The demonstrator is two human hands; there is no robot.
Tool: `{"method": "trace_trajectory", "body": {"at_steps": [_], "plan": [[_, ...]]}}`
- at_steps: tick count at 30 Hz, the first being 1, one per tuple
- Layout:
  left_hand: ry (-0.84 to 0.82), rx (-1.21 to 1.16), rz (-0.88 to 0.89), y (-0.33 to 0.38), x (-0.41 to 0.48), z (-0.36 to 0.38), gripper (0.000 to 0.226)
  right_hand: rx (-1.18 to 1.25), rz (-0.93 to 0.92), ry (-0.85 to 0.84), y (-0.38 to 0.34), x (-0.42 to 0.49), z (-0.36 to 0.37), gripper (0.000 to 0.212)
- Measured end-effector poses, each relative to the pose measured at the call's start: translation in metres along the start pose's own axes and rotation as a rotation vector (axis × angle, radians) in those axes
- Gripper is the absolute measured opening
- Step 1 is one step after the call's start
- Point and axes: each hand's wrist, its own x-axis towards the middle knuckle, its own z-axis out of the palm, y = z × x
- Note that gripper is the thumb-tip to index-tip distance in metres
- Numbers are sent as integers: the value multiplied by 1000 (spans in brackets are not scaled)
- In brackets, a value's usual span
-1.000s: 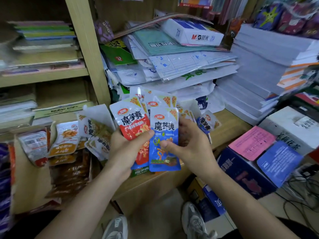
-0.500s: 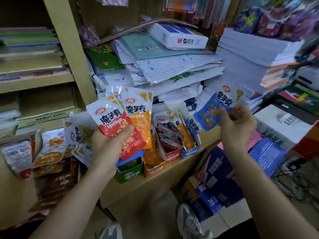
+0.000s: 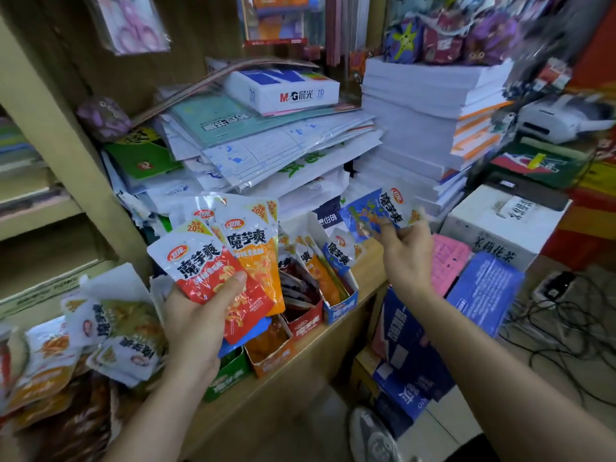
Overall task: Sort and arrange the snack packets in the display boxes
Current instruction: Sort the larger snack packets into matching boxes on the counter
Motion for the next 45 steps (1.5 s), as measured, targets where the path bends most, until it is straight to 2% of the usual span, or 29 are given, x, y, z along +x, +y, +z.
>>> {"method": "trace_trajectory", "body": {"at_steps": [3, 8, 12, 14, 15, 18, 20, 22, 24, 26, 29, 30, 32, 34, 35, 37, 39, 42, 45], "plan": [[16, 8, 0, -2, 3, 1, 33, 52, 35, 51, 2, 2, 4, 21], [5, 18, 2, -1, 3, 1, 32, 145, 154, -186, 6, -1, 7, 29], [-7, 7, 3, 0, 2, -1, 35, -107, 132, -369, 11, -7, 8, 22], [-13, 9, -1, 0, 1, -2, 35, -226, 118, -391, 15, -12, 13, 8], [-16, 11, -1, 1, 1, -3, 35, -279, 112, -391, 15, -13, 16, 8], [-42, 24, 16, 2, -1, -3, 35, -408, 144, -446, 10, -15, 15, 30], [-54, 31, 28, 3, -2, -3, 36, -406, 103, -410, 8, -12, 11, 29], [-57, 42, 20, 3, -1, -4, 36, -377, -31, -260, 7, -11, 6, 34], [-68, 42, 5, 2, -1, -5, 36, -379, -114, -169, 11, -7, 7, 27], [-69, 37, 4, 3, -2, -4, 34, -522, -124, -220, 18, -4, 12, 17], [-94, 25, -12, 5, -7, -3, 33, -707, -82, -340, 23, -4, 17, 27], [-115, 26, -30, 5, -8, -4, 35, -698, -69, -339, 19, -6, 16, 28], [-142, 10, -61, 5, -9, -4, 43, -660, -124, -219, 3, -12, 11, 20], [-150, -9, -76, 4, -13, -3, 44, -511, -223, -128, -26, -38, 7, 31], [-164, -4, -73, 4, -15, -2, 43, -357, -203, -172, -42, -55, 8, 33], [-203, 16, -42, 3, -21, 3, 49, 88, 48, -485, -74, -94, 19, 42], [-218, 94, 24, 1, -26, 7, 59, 343, 195, -681, -79, -115, 32, 52], [-236, 245, 140, -2, -31, 9, 64, 281, 162, -661, -68, -116, 46, 61], [-309, 329, 167, -4, -32, 7, 77, 219, 184, -583, -59, -111, 48, 64]]}}
